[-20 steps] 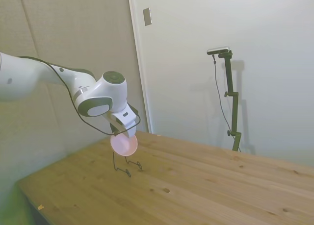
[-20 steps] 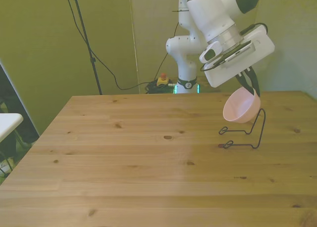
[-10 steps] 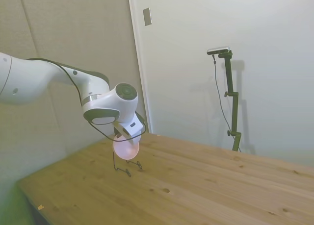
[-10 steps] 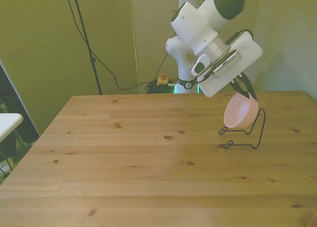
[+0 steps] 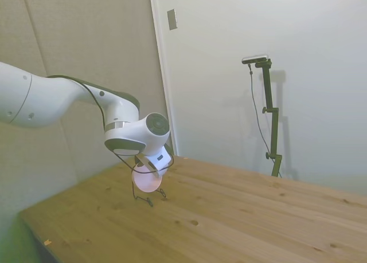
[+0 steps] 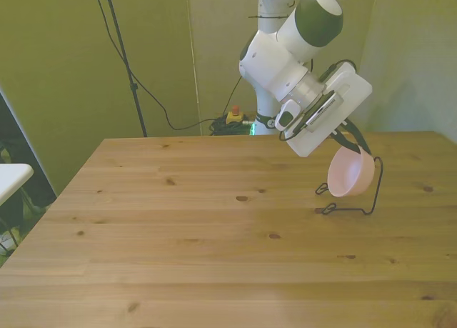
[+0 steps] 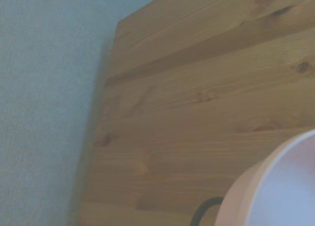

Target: Load the bowl

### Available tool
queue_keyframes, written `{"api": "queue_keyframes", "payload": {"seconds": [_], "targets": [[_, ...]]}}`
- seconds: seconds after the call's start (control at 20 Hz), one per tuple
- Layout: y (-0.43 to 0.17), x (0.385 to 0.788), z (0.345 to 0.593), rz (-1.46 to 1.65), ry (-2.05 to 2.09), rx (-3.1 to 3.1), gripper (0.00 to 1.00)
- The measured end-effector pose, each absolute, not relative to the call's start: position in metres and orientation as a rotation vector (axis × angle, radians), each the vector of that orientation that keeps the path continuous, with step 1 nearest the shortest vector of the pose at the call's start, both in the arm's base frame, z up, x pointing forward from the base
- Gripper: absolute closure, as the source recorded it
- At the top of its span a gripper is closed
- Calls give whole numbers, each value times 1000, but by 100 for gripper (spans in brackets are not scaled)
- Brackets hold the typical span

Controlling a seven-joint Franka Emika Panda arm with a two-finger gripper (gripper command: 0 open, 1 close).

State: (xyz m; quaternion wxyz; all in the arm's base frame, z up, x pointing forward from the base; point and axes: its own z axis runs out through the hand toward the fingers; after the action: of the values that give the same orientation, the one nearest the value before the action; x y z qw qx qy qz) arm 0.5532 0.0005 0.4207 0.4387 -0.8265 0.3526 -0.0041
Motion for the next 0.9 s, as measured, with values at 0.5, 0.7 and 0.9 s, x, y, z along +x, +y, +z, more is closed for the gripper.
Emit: {"api": "queue_keyframes", "payload": {"seconds": [0.5,0.7,0.9], "targets": [[2,555,401,15,847,-2060,100],[2,556,394,24,854,-2063,100],[2,556,393,24,858,-2063,0]]}}
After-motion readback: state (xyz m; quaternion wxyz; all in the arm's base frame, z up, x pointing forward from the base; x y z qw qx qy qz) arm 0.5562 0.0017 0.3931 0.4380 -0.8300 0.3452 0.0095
